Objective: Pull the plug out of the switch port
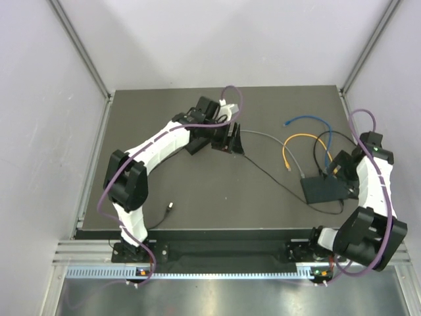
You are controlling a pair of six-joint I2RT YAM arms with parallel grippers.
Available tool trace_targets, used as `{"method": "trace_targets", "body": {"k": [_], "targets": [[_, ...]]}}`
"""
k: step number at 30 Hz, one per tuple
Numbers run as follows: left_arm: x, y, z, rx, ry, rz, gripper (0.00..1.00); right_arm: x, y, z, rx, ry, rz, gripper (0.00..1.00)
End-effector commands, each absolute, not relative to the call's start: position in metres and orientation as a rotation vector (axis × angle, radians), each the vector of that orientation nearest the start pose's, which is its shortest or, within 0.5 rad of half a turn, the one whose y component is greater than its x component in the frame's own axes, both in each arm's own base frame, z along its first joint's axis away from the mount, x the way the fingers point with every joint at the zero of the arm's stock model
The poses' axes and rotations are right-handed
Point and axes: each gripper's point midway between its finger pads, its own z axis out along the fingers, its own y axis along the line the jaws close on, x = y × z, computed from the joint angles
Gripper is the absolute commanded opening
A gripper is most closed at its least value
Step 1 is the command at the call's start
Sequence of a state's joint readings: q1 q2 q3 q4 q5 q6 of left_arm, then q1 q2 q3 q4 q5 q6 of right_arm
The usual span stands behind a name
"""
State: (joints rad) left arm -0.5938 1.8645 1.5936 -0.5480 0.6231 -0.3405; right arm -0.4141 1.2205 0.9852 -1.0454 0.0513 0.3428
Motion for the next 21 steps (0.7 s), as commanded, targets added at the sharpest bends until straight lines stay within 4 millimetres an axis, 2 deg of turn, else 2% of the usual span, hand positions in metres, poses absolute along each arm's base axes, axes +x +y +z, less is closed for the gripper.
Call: {"method": "trace_targets", "body": {"k": [1, 3, 7, 14, 17, 19, 21], "targets": [[0.3, -0.336, 0.196, 0.742, 2.372, -1.137, 0.73, 0.201, -0.095, 0.1, 1.135, 2.603, -0.099, 0.97], [0.298, -0.33, 0.194, 0.762, 2.371, -1.121, 0.73, 0.199, -0.099, 0.089, 1.154, 2.612, -0.097, 0.96], [0.303, -0.32, 0.199, 0.733, 2.365, -1.139, 0.73, 0.197, -0.093, 0.069, 1.184, 2.636, -0.053, 0.93], [0.305, -0.317, 0.21, 0.712, 2.353, -1.143, 0.73, 0.212, -0.086, 0.046, 1.199, 2.656, 0.059, 0.86], [0.303, -0.315, 0.208, 0.701, 2.364, -1.133, 0.73, 0.216, -0.084, 0.041, 1.2, 2.65, 0.088, 0.81], [0.302, -0.313, 0.206, 0.693, 2.371, -1.13, 0.72, 0.222, -0.076, 0.04, 1.19, 2.64, 0.164, 0.75], [0.302, -0.314, 0.206, 0.686, 2.376, -1.132, 0.72, 0.228, -0.066, 0.039, 1.196, 2.623, 0.224, 0.75]]}}
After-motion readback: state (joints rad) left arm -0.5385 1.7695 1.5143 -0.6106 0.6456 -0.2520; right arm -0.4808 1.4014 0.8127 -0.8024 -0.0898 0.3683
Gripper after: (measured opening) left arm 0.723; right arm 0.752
